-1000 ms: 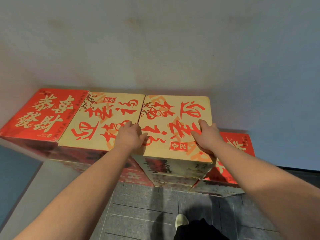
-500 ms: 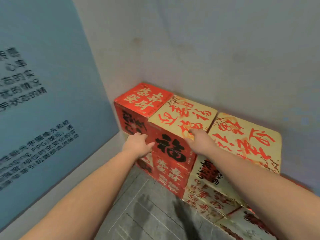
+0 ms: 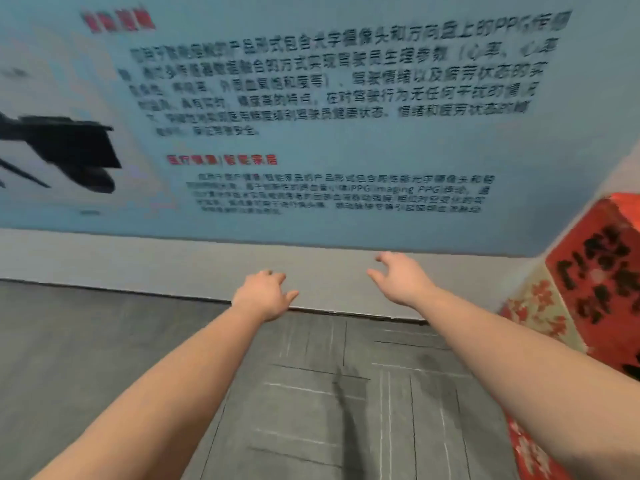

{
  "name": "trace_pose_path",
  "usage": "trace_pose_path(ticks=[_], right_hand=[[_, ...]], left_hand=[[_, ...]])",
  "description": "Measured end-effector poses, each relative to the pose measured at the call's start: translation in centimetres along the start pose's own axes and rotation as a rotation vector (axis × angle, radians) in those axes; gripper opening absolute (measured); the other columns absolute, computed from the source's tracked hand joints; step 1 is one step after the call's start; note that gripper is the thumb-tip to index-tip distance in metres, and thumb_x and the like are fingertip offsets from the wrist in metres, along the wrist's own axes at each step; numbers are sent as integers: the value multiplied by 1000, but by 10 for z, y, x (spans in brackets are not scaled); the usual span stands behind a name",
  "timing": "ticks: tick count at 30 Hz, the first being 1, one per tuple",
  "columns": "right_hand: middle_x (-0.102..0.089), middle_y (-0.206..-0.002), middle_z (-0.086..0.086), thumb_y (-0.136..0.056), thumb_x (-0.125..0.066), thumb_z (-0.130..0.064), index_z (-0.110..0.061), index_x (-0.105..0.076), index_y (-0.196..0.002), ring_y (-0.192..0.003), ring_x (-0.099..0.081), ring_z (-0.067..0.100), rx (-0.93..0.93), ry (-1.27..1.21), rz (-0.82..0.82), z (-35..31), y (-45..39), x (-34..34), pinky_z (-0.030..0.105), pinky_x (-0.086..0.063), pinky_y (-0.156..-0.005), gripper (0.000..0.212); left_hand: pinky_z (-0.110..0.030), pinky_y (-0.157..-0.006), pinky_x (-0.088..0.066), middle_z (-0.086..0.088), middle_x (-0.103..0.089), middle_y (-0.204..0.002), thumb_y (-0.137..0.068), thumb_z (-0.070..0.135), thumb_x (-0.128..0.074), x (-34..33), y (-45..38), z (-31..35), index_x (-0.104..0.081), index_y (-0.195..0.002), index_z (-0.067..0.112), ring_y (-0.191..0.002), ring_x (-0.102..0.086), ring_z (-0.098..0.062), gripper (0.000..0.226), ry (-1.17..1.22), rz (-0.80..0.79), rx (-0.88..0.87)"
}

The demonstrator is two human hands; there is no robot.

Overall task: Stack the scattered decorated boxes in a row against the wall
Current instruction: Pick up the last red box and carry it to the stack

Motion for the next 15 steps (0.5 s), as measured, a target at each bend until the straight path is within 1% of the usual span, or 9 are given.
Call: trace_pose_path(ticks=[4, 8, 12, 15], right_hand=[[-50, -140, 13, -97, -47, -43, -13, -46, -139, -129, -45, 30, 190, 128, -126, -124, -19, -71, 34, -36, -104, 51], [-50, -138, 16, -98, -46, -43, -13, -45, -139, -128, -46, 31, 358, 229, -206, -258, -19, -145, 34, -38, -102, 52], [-48, -139, 13, -97, -46, -47, -15, -44, -140, -129, -45, 30, 460, 301, -295, -381, -7, -237, 36, -39, -105, 54], [-48, -137, 15, -97, -45, -47, -16, -43, -140, -128, -45, 30, 550, 381, -379, -476, 12, -312, 34, -38, -103, 53]], left_hand=[[-42, -105, -38, -9, -45, -139, -92, 56, -43, -19, 45, -140, -48, -135, 20, -127, -43, -32, 56, 117, 43, 220], [-43, -107, -36, -7, -40, -144, -92, 56, -43, -39, 95, -277, -44, -139, 21, -130, -40, -31, 58, 218, 76, 384], [-44, -106, -36, -4, -36, -147, -93, 57, -41, -64, 146, -415, -42, -140, 24, -132, -36, -29, 58, 312, 95, 520], [-45, -106, -36, -3, -32, -149, -93, 57, -40, -90, 195, -518, -39, -142, 24, -134, -34, -29, 59, 377, 55, 633]])
Point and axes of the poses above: each hand's wrist, its own y-axis away from the middle knuckle, its own x-axis out of the back of the hand, z = x × y, the point moved 8 cm from there along -y, towards the middle knuckle
